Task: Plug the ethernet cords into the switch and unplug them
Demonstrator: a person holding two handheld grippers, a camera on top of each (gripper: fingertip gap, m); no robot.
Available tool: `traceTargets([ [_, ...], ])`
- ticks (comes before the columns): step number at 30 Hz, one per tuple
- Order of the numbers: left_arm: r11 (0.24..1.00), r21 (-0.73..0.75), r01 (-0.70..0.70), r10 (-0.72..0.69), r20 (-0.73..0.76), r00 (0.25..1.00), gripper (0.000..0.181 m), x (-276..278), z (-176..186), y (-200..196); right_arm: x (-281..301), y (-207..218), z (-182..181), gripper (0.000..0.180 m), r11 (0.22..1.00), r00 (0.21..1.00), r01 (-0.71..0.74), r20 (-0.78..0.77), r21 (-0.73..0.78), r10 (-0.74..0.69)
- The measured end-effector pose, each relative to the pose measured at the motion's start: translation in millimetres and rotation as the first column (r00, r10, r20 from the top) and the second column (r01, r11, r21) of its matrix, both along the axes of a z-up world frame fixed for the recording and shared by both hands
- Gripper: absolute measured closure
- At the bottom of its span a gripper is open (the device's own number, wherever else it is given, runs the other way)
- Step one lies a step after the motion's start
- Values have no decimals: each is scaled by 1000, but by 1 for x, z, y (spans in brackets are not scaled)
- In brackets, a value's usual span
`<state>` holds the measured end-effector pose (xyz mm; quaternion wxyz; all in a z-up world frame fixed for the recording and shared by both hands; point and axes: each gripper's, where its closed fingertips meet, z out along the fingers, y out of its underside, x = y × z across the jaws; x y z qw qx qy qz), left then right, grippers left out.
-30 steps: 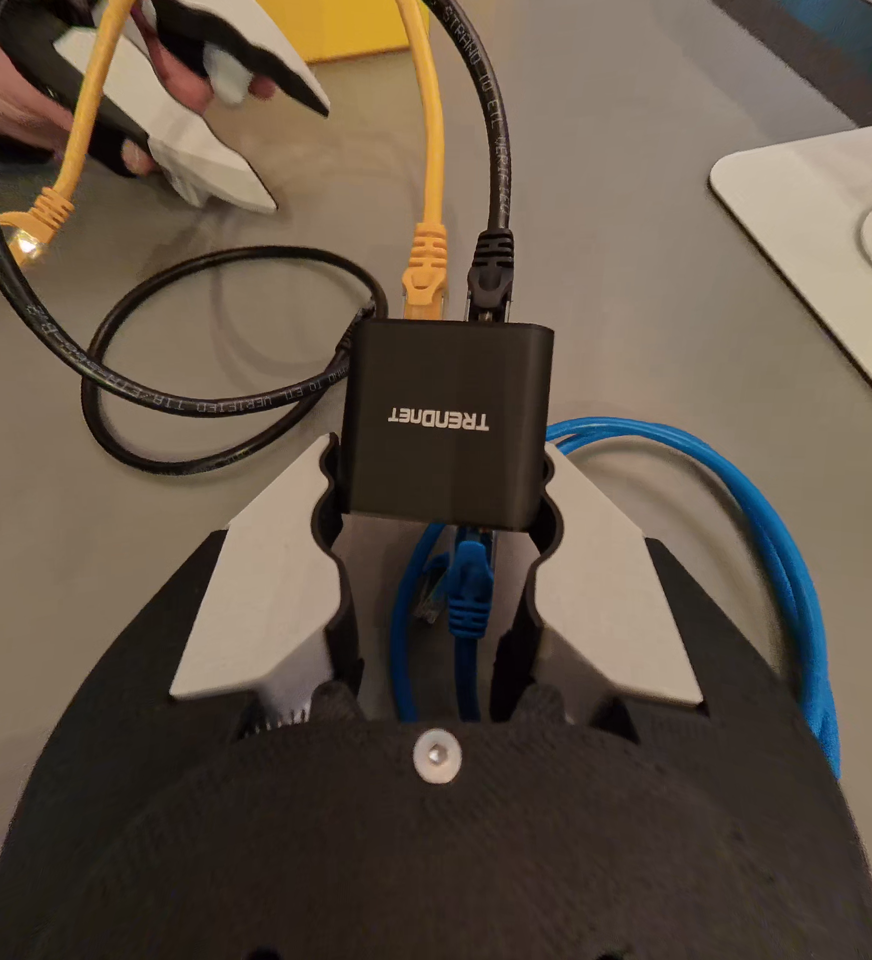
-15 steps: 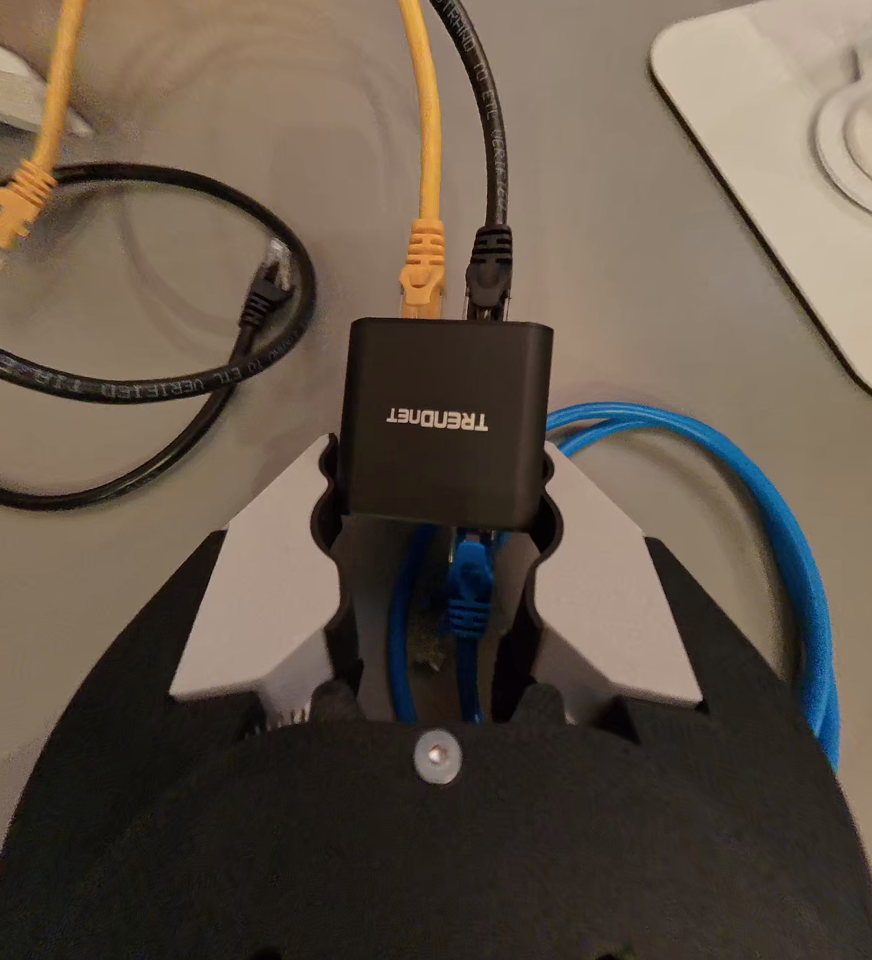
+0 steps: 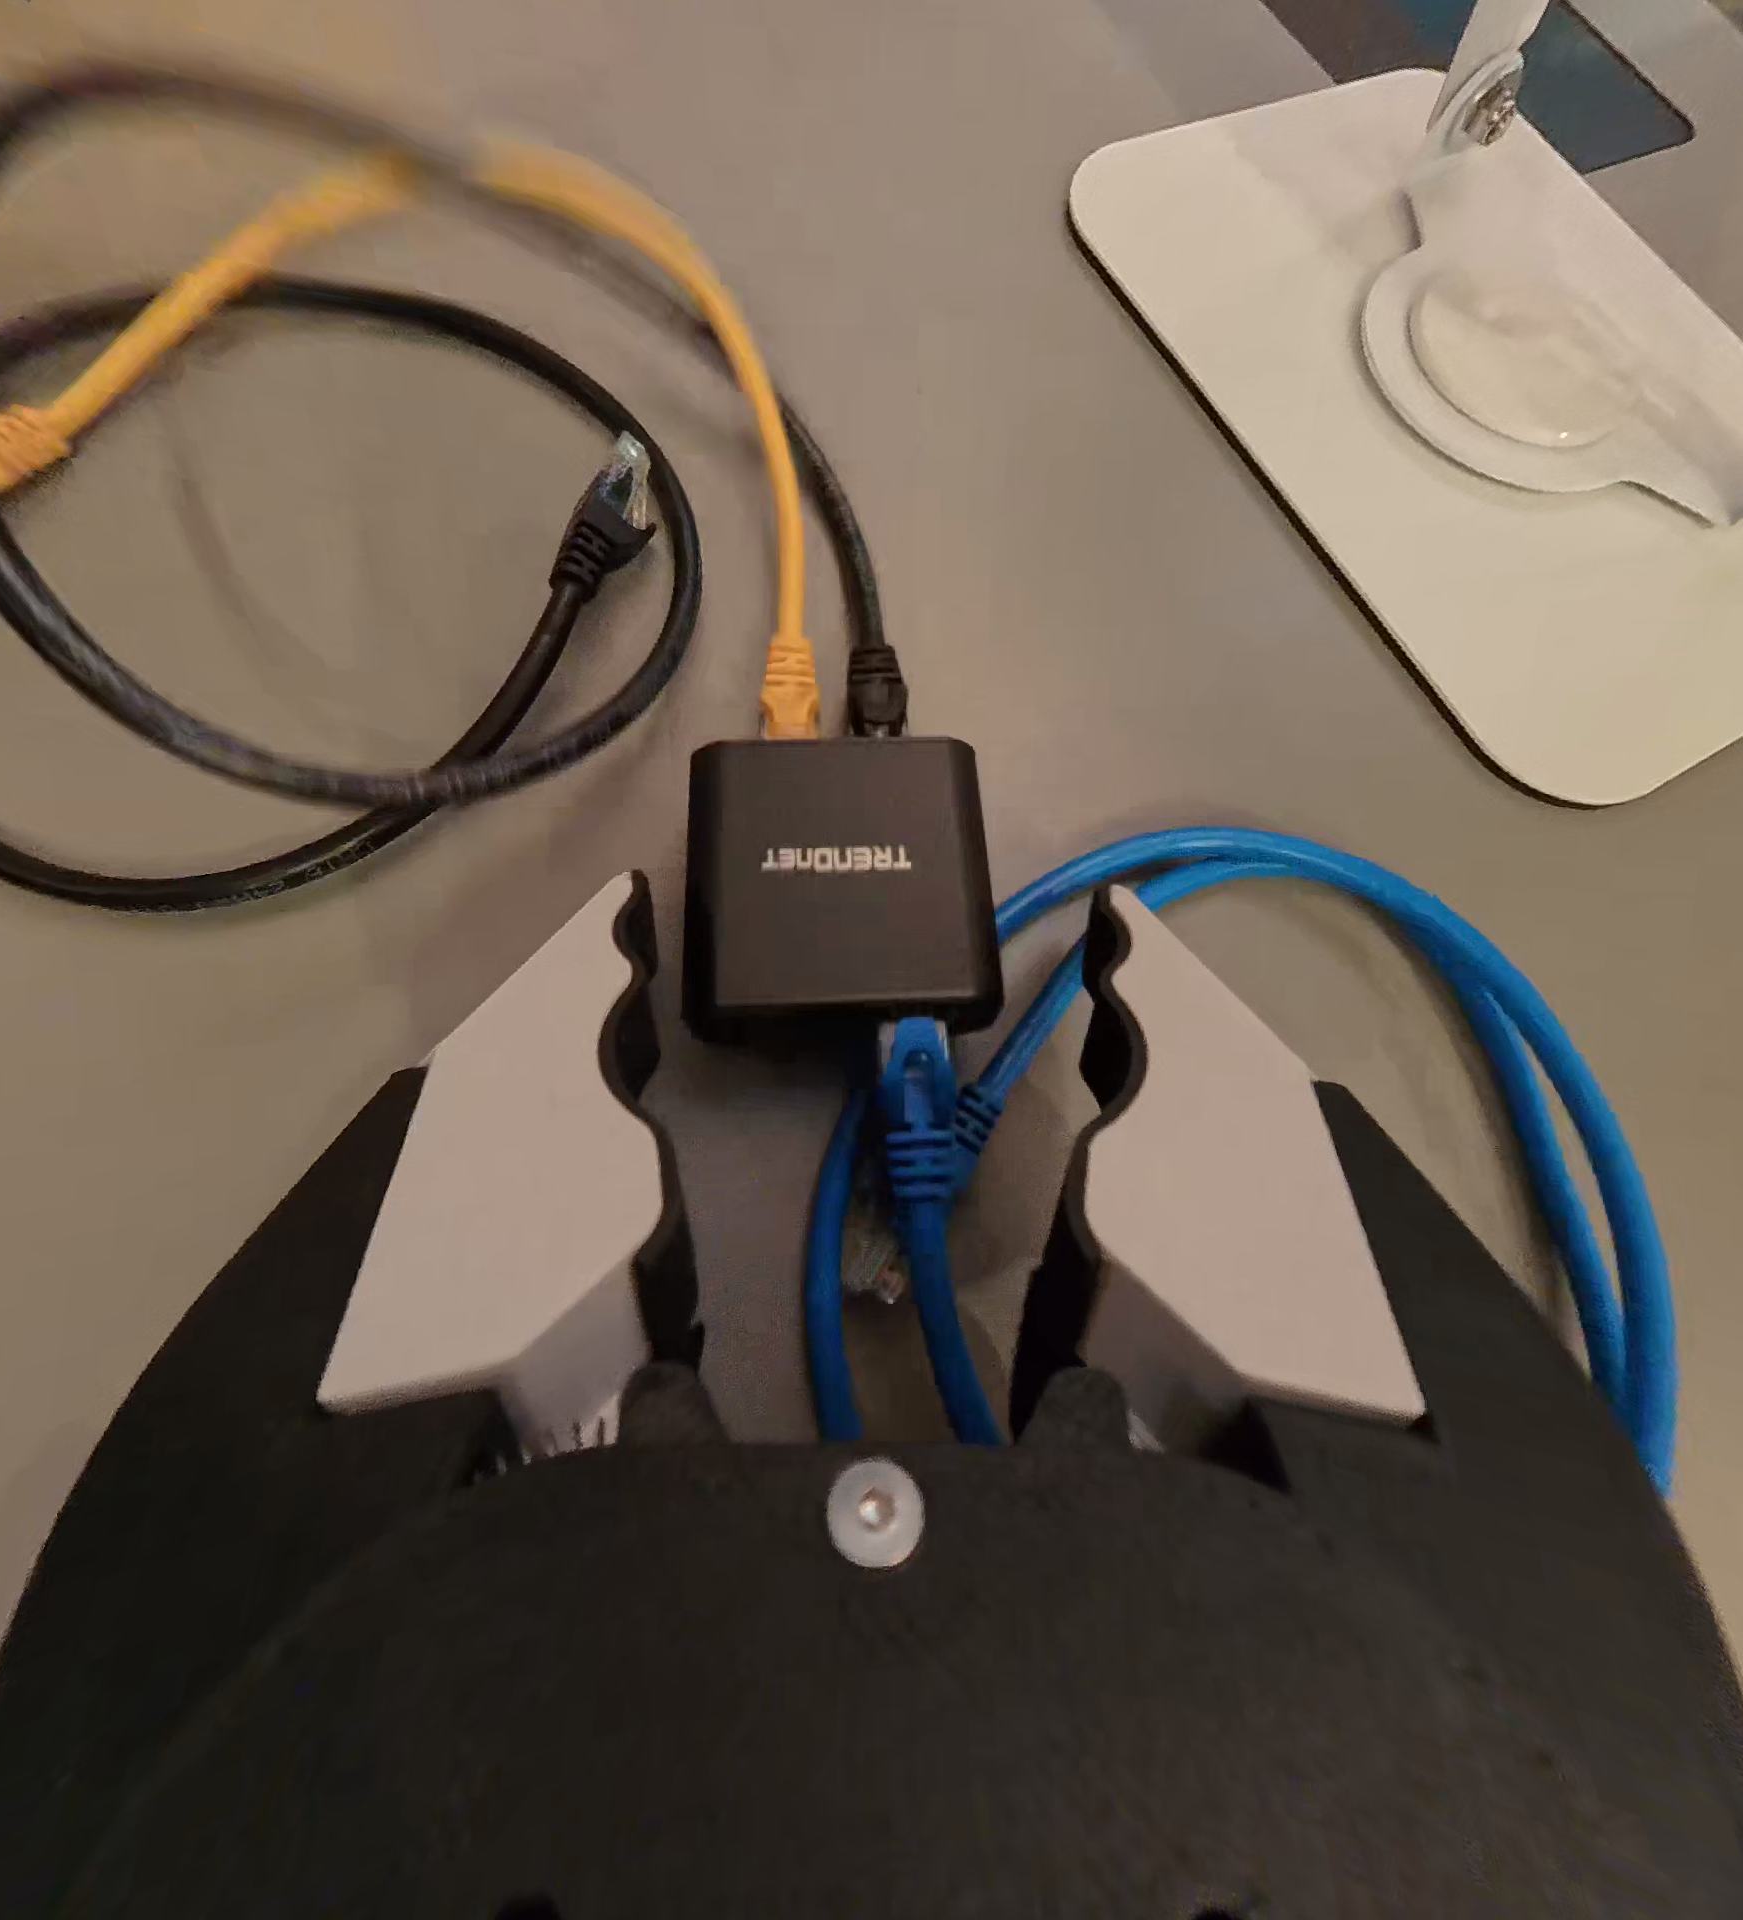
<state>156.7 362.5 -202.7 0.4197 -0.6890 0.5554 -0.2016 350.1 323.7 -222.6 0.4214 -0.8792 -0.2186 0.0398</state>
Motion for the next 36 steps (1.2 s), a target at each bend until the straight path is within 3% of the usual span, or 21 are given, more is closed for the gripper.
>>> traceTargets([
  [7, 1000, 13, 1, -1, -14, 1000, 103, 0, -1, 0, 3, -2, 12, 87, 997, 1000, 15, -2, 80, -15],
  [36, 1000, 26, 3, -2, -28, 1000, 102, 1, -3, -1, 14, -8, 31, 94, 975, 999, 47, -8, 217, -46],
])
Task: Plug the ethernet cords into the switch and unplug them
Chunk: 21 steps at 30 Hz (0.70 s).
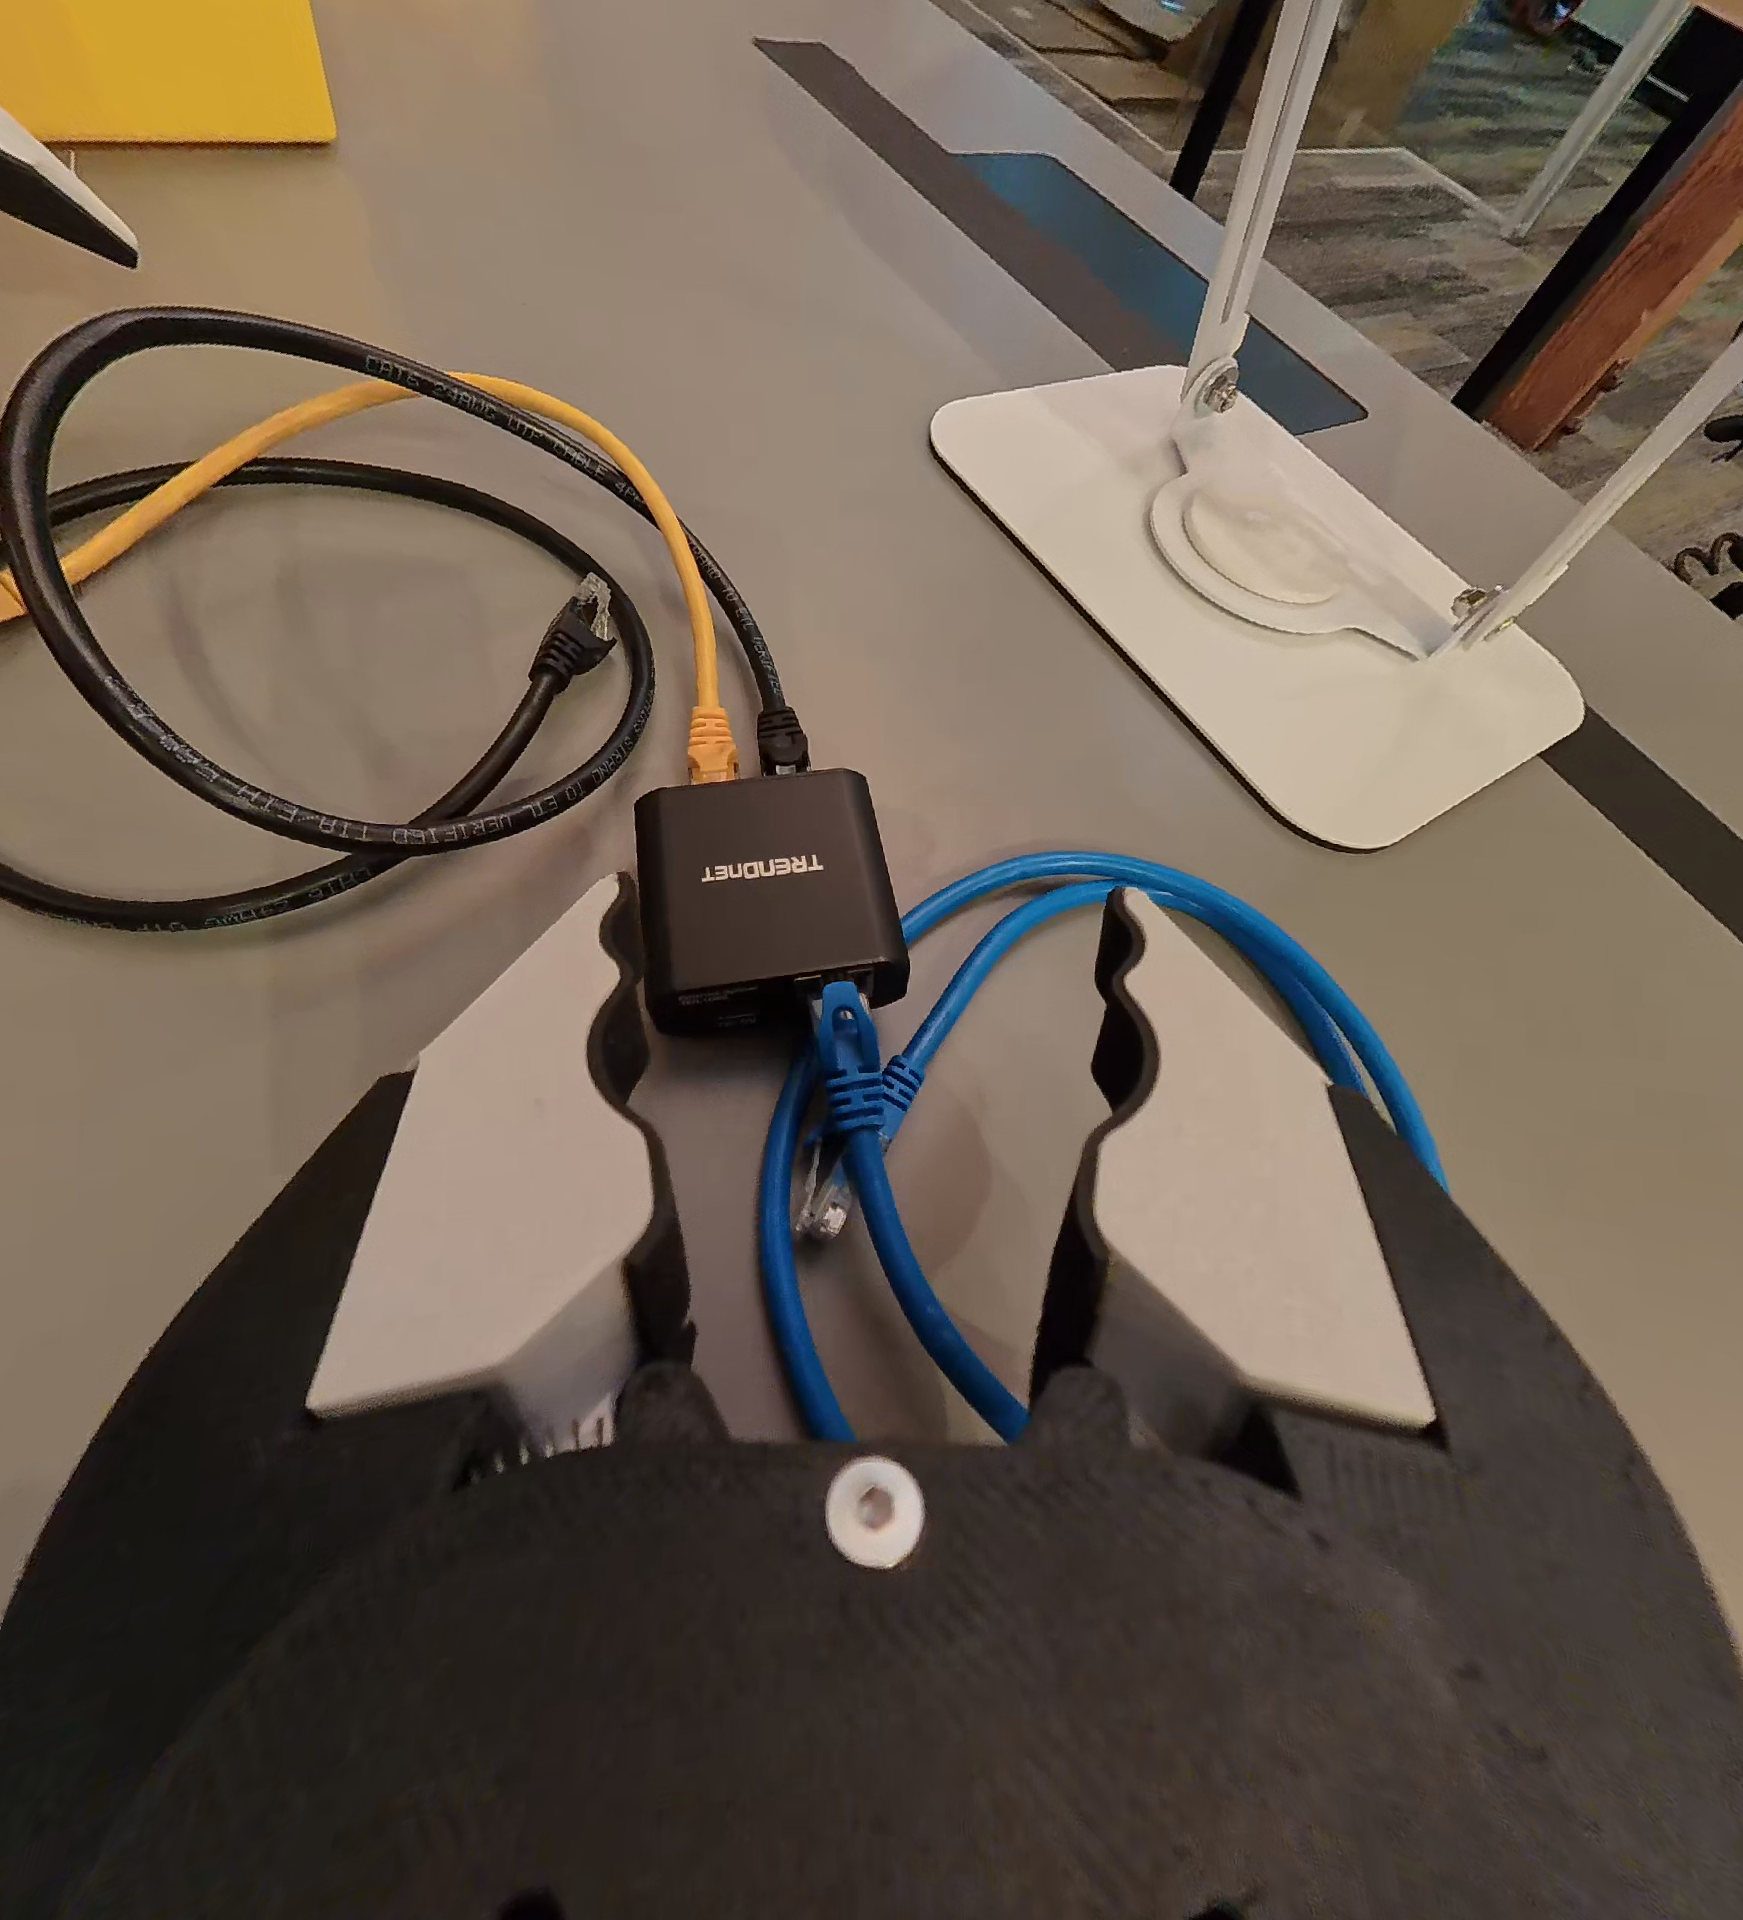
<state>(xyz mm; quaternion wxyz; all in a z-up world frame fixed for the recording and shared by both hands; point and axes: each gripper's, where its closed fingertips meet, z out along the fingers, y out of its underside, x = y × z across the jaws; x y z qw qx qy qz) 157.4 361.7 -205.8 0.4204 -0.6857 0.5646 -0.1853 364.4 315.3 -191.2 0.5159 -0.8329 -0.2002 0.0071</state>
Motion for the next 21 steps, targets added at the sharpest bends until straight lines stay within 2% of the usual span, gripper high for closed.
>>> traceTargets([
  [17, 1000, -10, -10, 10, 16, 1000, 101, -1, 2, 2, -1, 1, 3, 90, 1000, 1000, -3, 4, 12, 3],
  [21, 999, -23, -27, 28, 56, 998, 102, -3, 7, 4, -6, -3, 23, 103, 997, 1000, -18, 4, 76, 18],
])
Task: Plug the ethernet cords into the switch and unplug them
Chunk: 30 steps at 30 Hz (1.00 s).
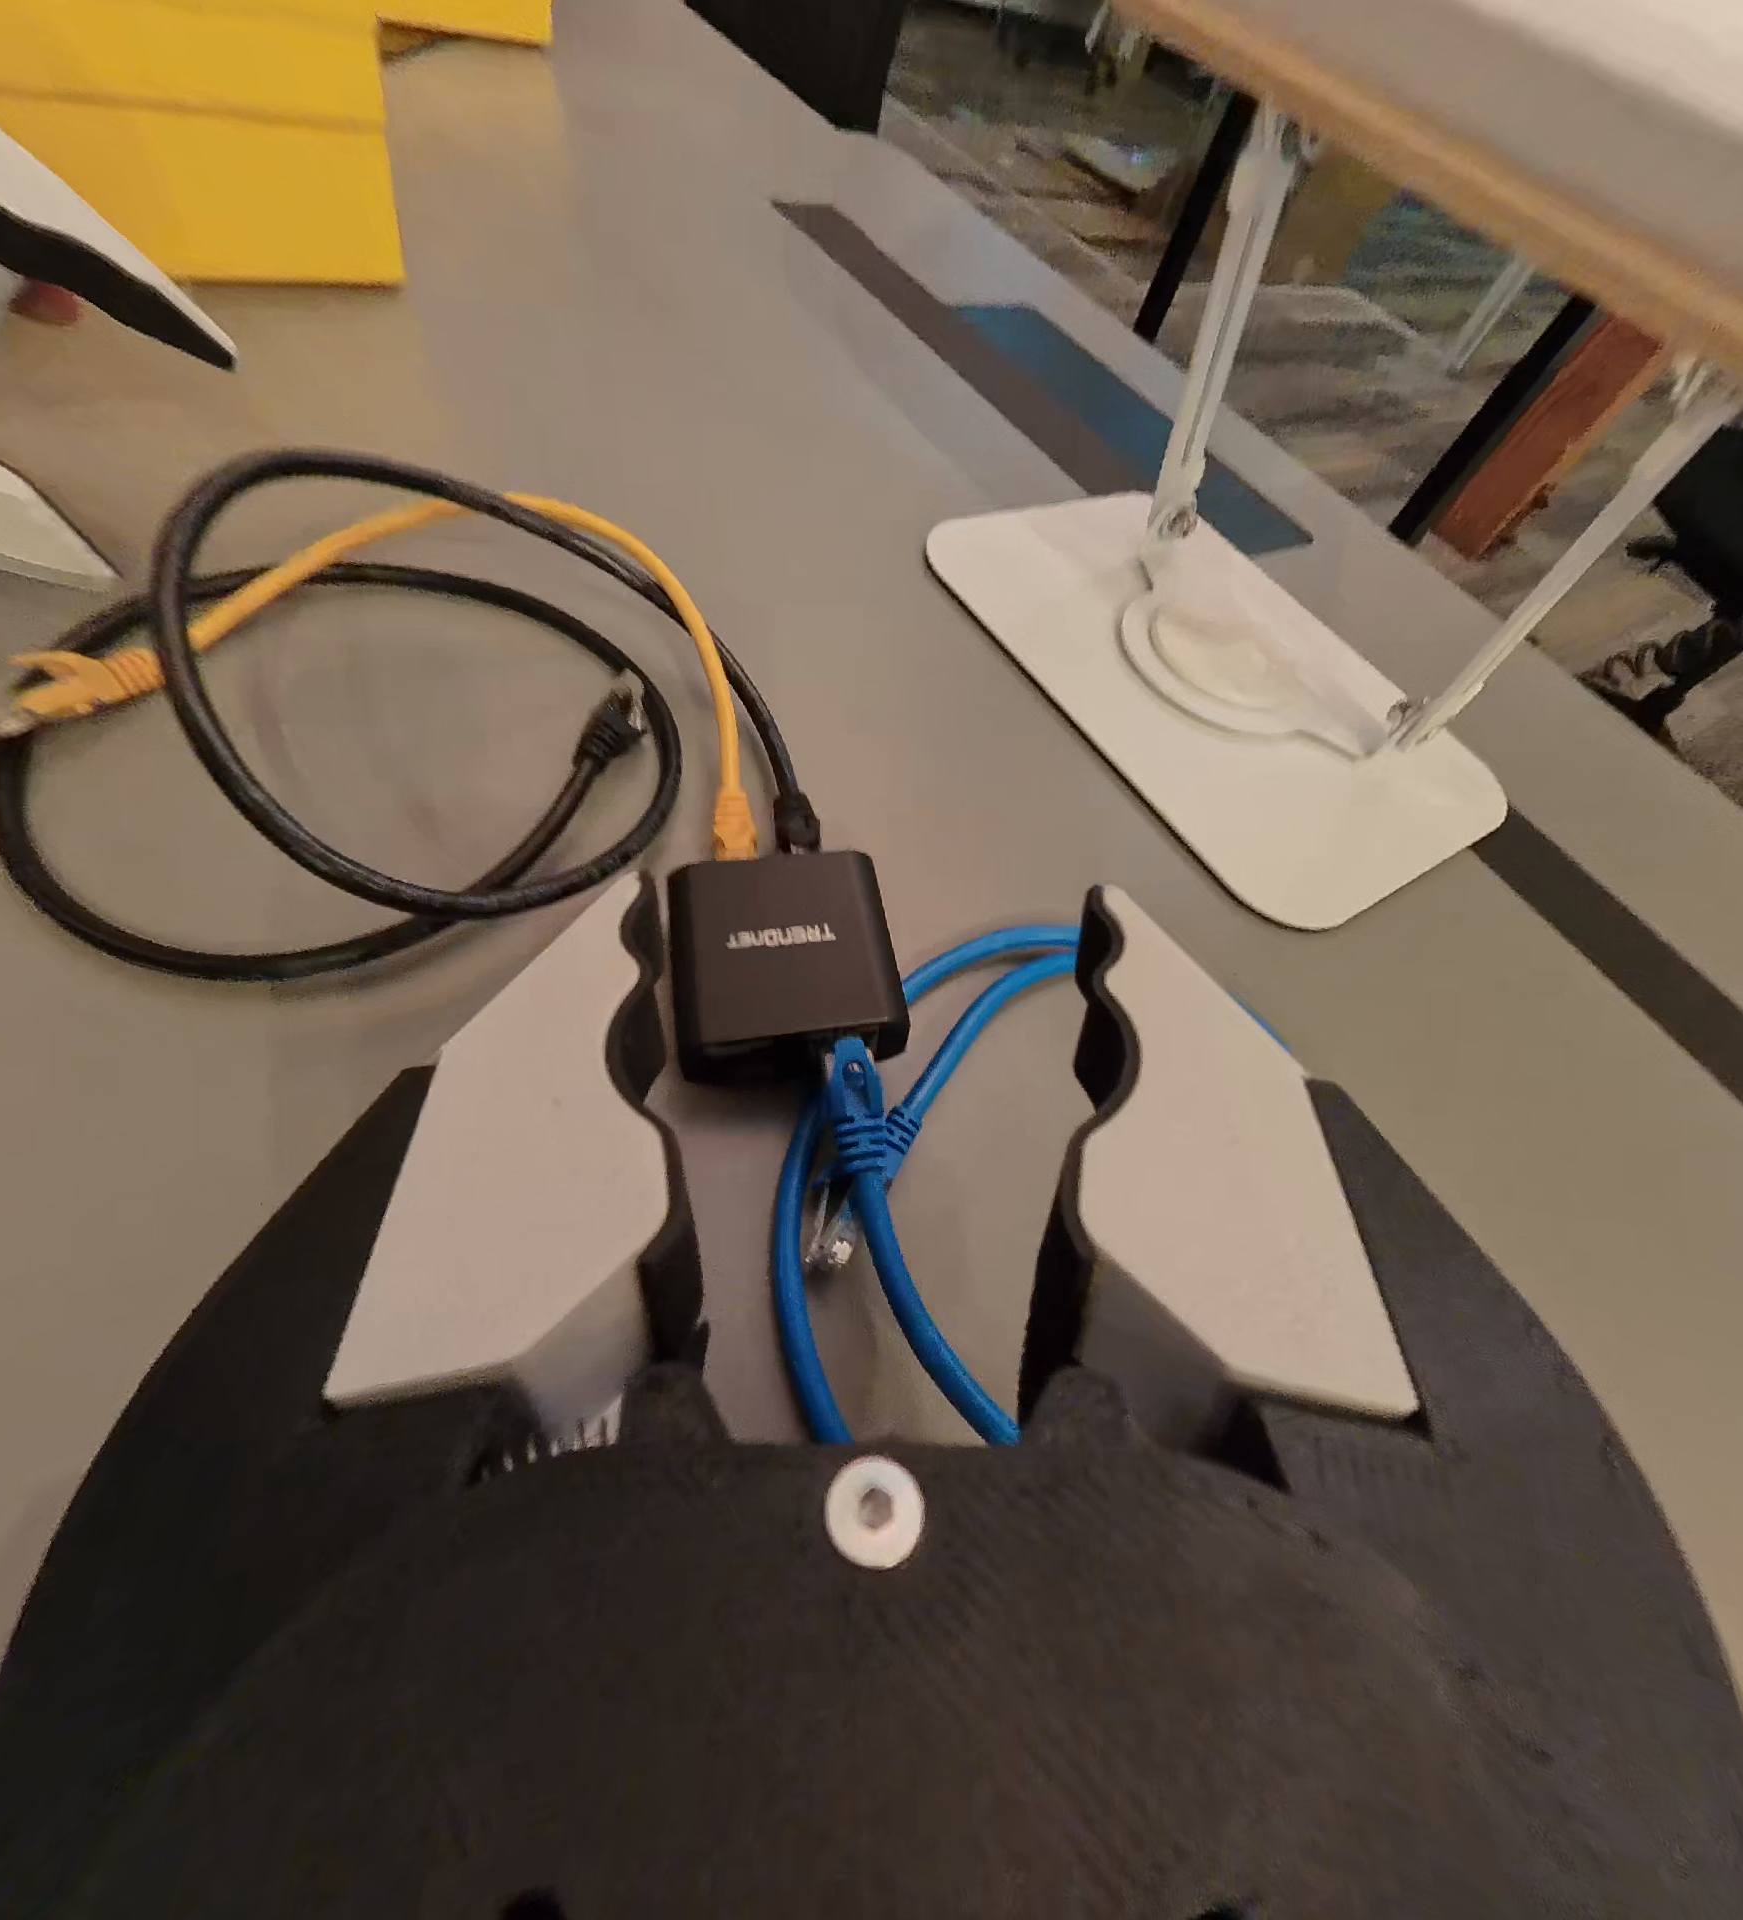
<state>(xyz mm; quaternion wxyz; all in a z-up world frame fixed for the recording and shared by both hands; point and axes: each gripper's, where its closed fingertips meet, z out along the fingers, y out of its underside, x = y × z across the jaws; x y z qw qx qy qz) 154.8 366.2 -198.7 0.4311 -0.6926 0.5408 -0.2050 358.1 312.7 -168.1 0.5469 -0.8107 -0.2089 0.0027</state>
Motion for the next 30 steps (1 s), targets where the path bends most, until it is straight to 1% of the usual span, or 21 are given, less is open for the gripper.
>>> traceTargets([
  [2, 1000, -13, -9, 10, 20, 1000, 107, -1, 2, 2, -6, -2, 10, 103, 1000, 1000, -8, -5, 5, 8],
  [4, 1000, -11, -21, 21, 32, 999, 108, -2, 4, 3, -18, -6, 13, 96, 999, 1000, -28, -6, -46, 27],
  [6, 998, -53, -23, 25, 33, 999, 99, -2, 4, 1, -40, -13, 14, 76, 989, 998, -70, -11, -131, 69],
  [8, 995, -100, -17, 19, 17, 1000, 84, -2, 5, -2, -63, -20, 24, 63, 981, 994, -108, 17, -161, 112],
  [10, 999, -36, -13, 13, -6, 1000, 76, -1, 18, 0, -73, -19, 39, 56, 983, 992, -90, 72, -160, 103],
  [12, 1000, 7, -5, 5, -65, 998, 68, 1, 29, -1, -87, -15, 59, 44, 982, 987, -107, 104, -156, 124],
  [14, 999, 51, -1, 7, -119, 993, 64, 7, 40, 0, -119, -17, 90, 47, 969, 972, -216, 65, -123, 225],
  [15, 997, 72, -12, 22, -148, 989, 63, 10, 43, 3, -134, -18, 107, 47, 964, 966, -248, 54, -97, 254],
  [18, 998, 69, -3, 16, -196, 981, 61, 24, 49, 0, -164, -18, 134, 41, 954, 945, -281, 141, -106, 294],
  [20, 997, 70, 10, 5, -212, 977, 61, 31, 49, -3, -175, -17, 135, 38, 948, 931, -281, 196, -152, 307],
  [21, 996, 94, 7, 14, -220, 975, 61, 32, 51, -1, -175, -18, 131, 37, 945, 928, -272, 211, -181, 307],
  [22, 994, 110, 3, 21, -215, 976, 61, 32, 54, -1, -173, -18, 128, 38, 944, 930, -263, 207, -201, 303],
  [25, 997, 65, 30, -17, -189, 982, 60, 33, 56, -10, -160, -24, 116, 45, 945, 947, -240, 162, -223, 279],
  [28, 996, 70, 52, -38, -188, 982, 55, 30, 57, -11, -146, -34, 99, 39, 939, 959, -210, 128, -271, 252],
  [29, 997, 61, 56, -43, -190, 981, 54, 31, 58, -12, -144, -36, 93, 33, 933, 959, -208, 127, -295, 254],
  [30, 996, 67, 64, -50, -189, 981, 54, 34, 61, -14, -144, -37, 91, 31, 929, 957, -207, 133, -307, 257],
])
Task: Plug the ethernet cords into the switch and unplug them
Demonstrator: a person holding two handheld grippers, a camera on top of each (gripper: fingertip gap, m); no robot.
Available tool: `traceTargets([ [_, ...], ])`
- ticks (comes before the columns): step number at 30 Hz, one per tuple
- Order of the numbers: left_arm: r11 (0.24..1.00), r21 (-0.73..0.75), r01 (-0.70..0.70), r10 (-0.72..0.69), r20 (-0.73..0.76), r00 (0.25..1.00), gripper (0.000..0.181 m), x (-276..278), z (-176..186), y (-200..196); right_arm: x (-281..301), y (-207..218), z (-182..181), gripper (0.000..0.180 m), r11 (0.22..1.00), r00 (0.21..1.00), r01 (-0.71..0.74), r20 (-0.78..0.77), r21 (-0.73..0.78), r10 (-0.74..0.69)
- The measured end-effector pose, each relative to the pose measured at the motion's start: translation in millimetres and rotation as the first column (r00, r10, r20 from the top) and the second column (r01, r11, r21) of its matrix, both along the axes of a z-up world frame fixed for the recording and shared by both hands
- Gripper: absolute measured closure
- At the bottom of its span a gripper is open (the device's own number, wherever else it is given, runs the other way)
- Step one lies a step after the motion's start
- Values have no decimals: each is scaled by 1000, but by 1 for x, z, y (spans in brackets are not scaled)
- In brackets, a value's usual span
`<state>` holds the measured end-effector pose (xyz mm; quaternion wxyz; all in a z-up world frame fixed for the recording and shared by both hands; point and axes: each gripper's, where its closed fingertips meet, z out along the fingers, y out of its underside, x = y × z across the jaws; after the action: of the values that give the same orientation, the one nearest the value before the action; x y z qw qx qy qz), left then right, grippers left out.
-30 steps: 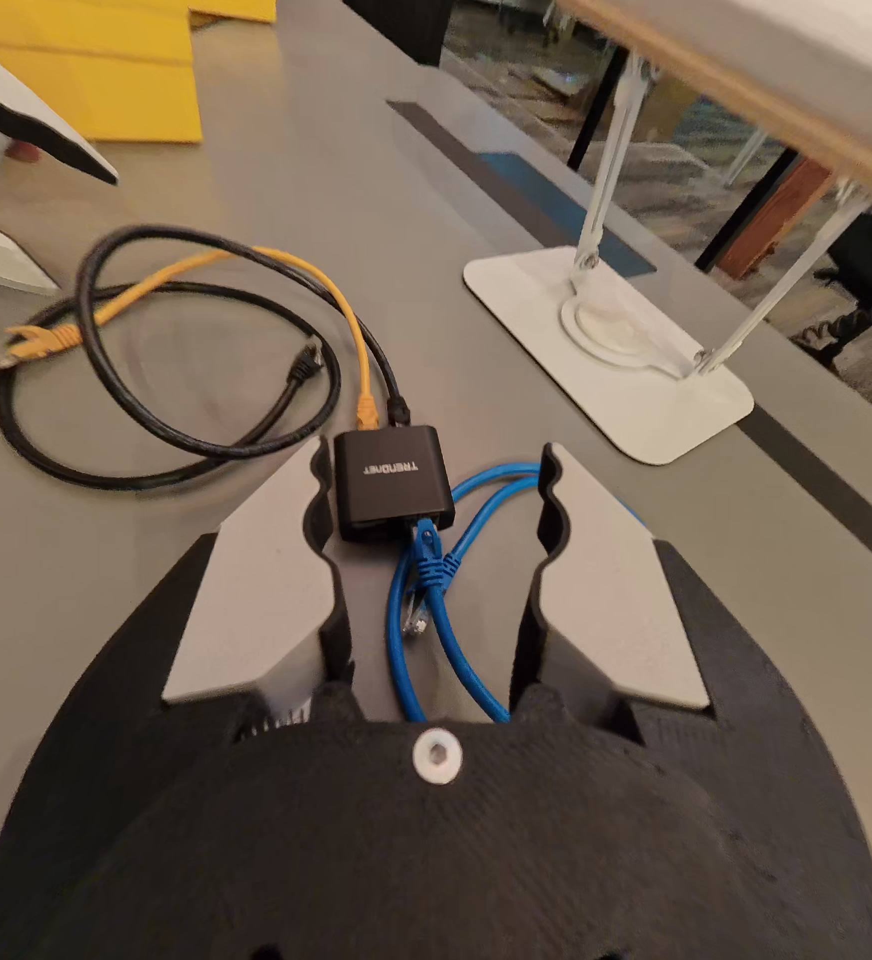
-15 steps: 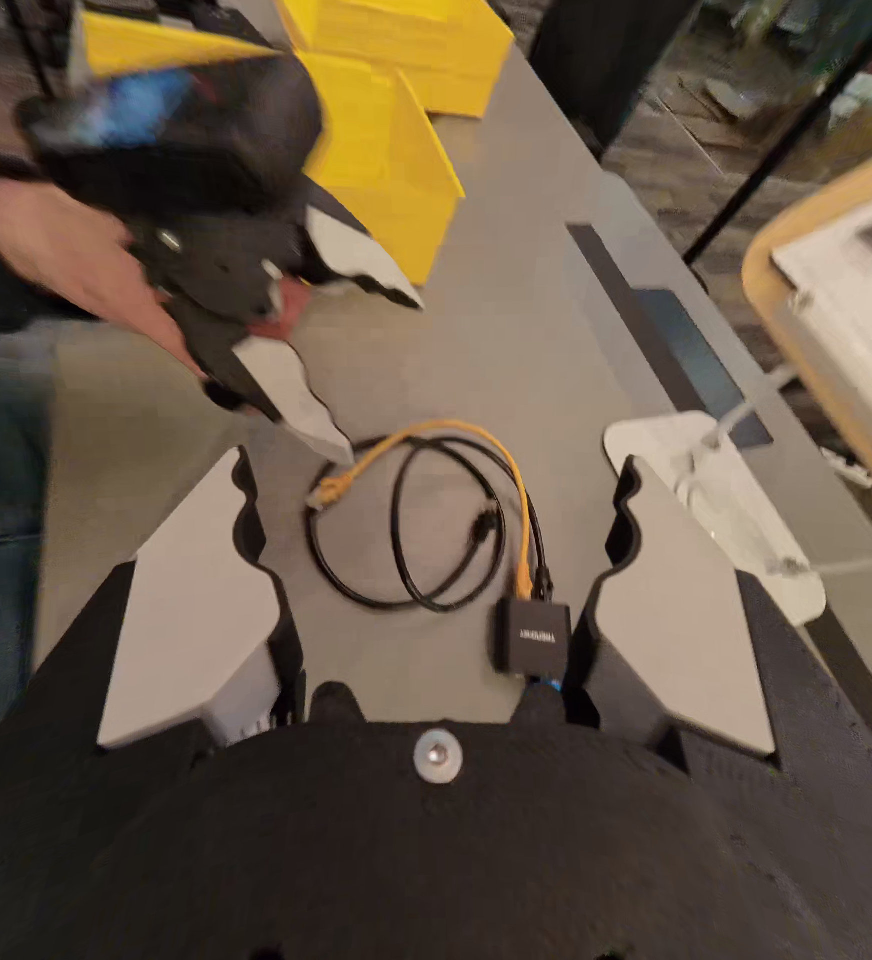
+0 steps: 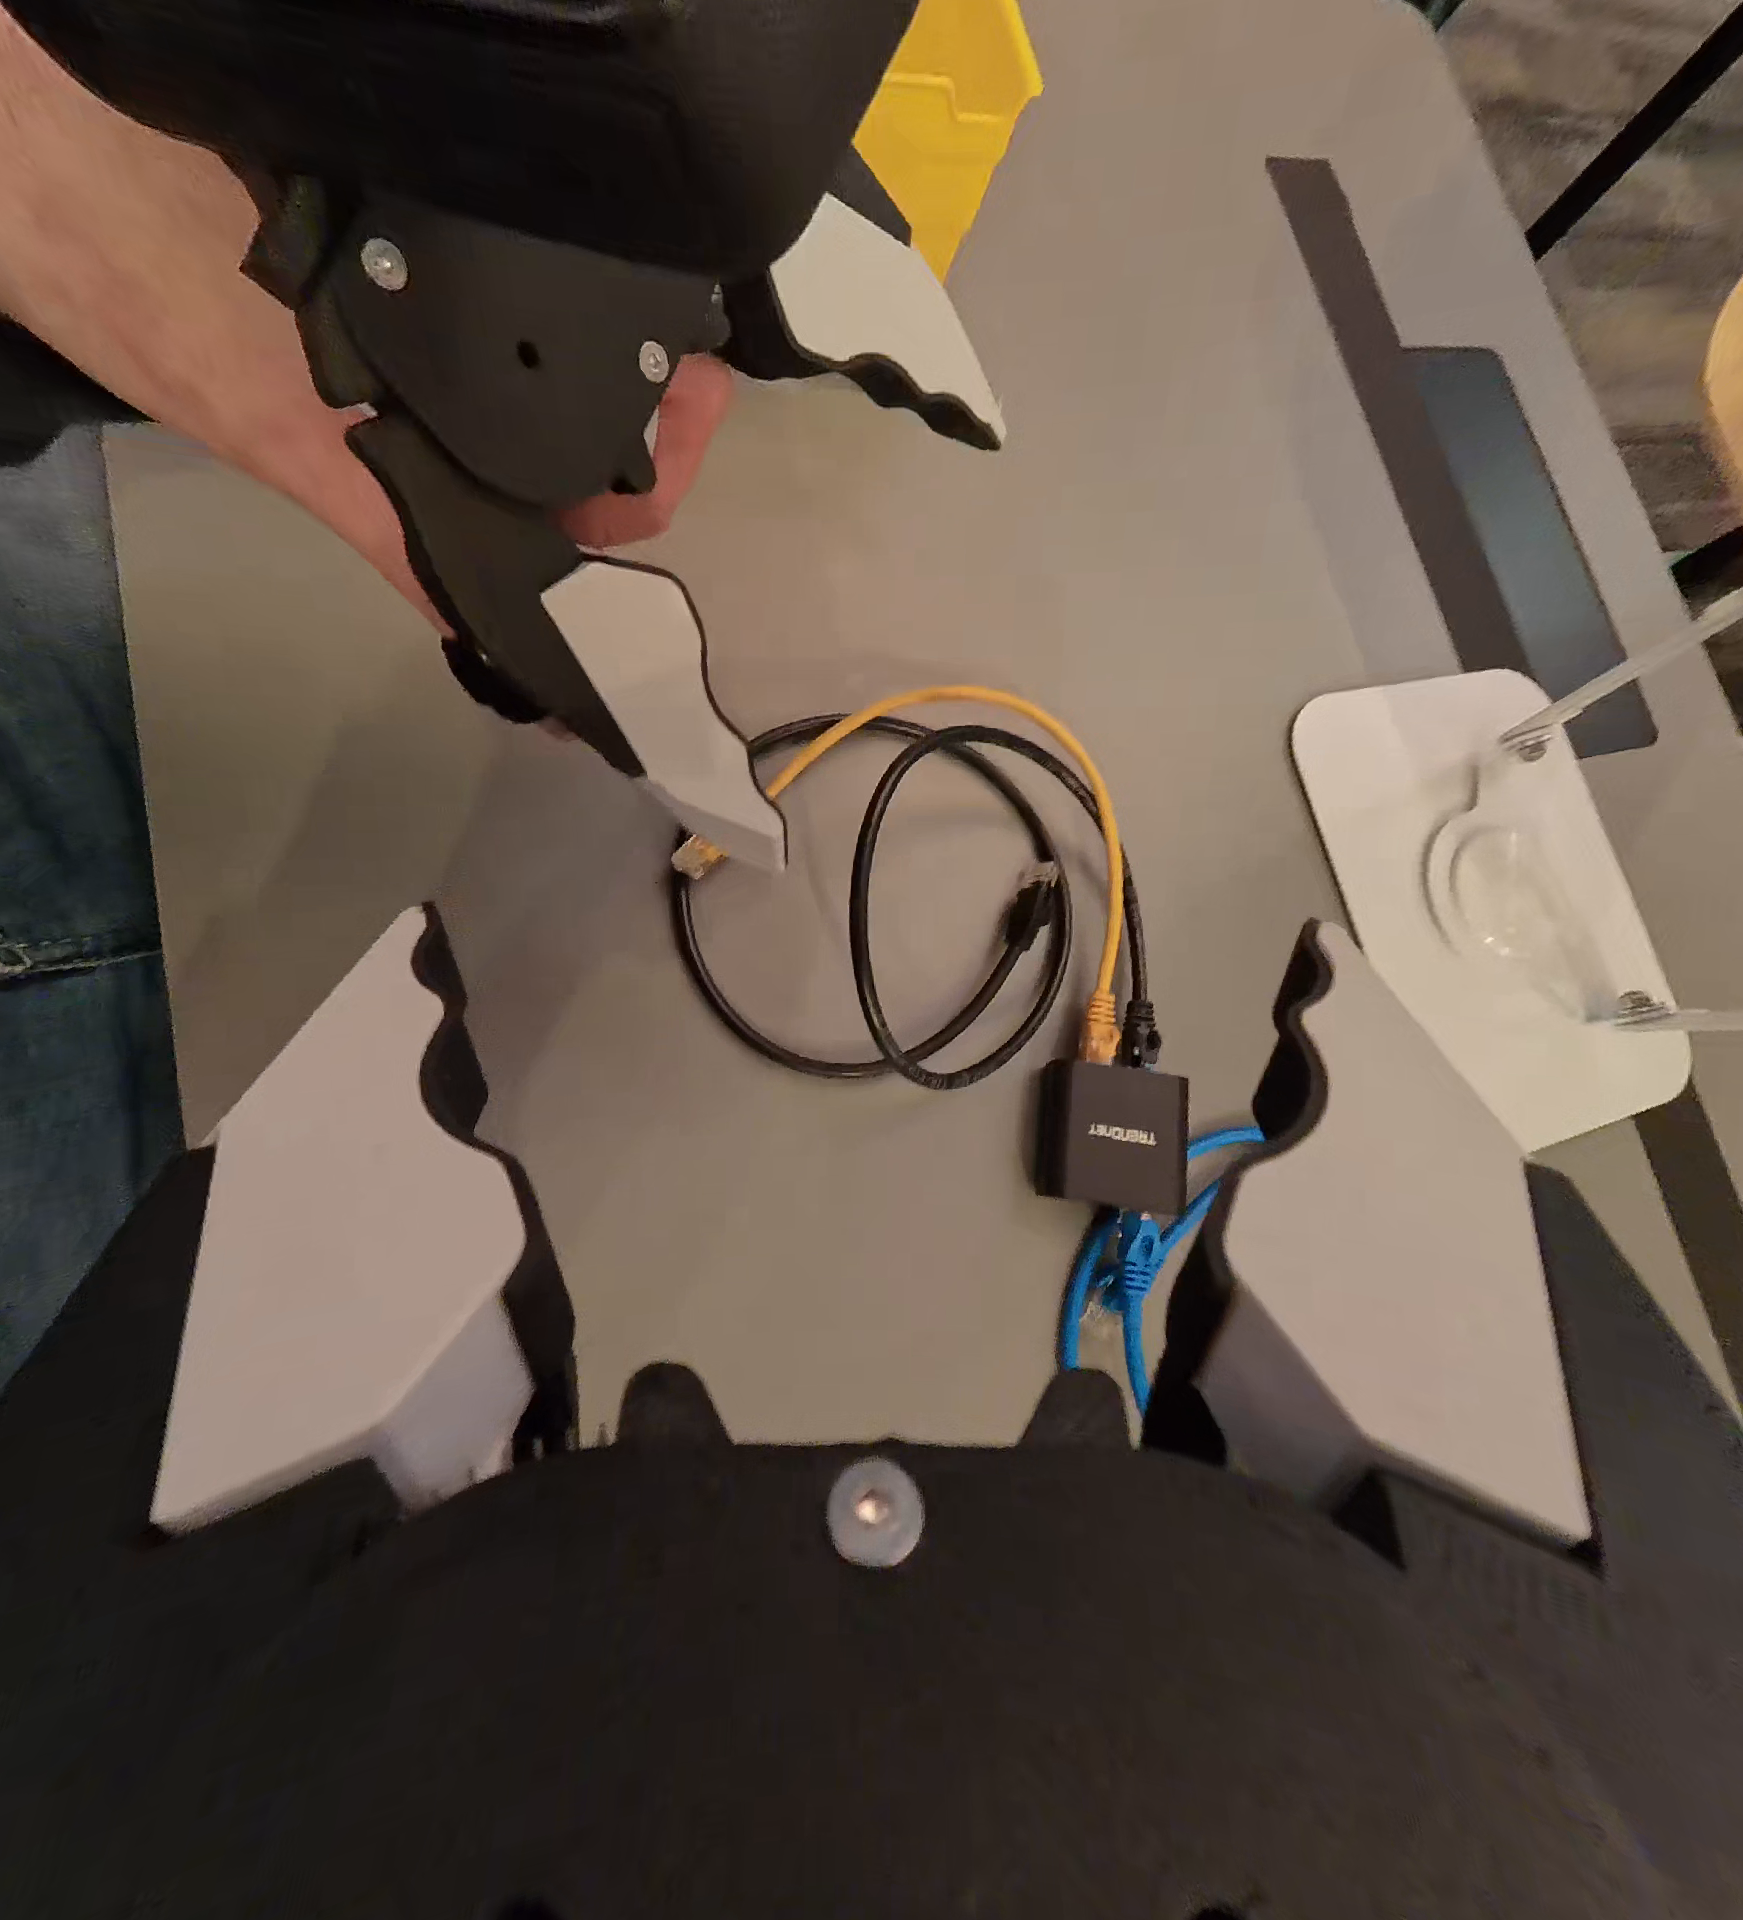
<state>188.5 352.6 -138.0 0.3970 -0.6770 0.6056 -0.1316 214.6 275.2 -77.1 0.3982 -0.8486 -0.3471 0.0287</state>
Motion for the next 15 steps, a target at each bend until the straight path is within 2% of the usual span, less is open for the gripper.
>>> traceTargets([
  [3, 999, -15, 48, -48, 29, 998, 51, 13, 10, -10, -1, 4, 7, 33, 1000, 1000, 3, 11, 21, -3],
  [8, 998, -42, 47, -45, 44, 998, 52, 16, 13, -11, 11, -1, 9, 39, 999, 999, 34, 4, 20, -34],
  [13, 992, -117, 49, -46, 29, 999, 54, -2, -6, -15, 32, -24, -30, 40, 996, 997, 63, -29, -71, -65],
  [15, 990, -141, -8, 15, 46, 999, 66, -12, -15, -9, 53, -26, -43, 64, 986, 986, 162, -41, -41, -164],
])
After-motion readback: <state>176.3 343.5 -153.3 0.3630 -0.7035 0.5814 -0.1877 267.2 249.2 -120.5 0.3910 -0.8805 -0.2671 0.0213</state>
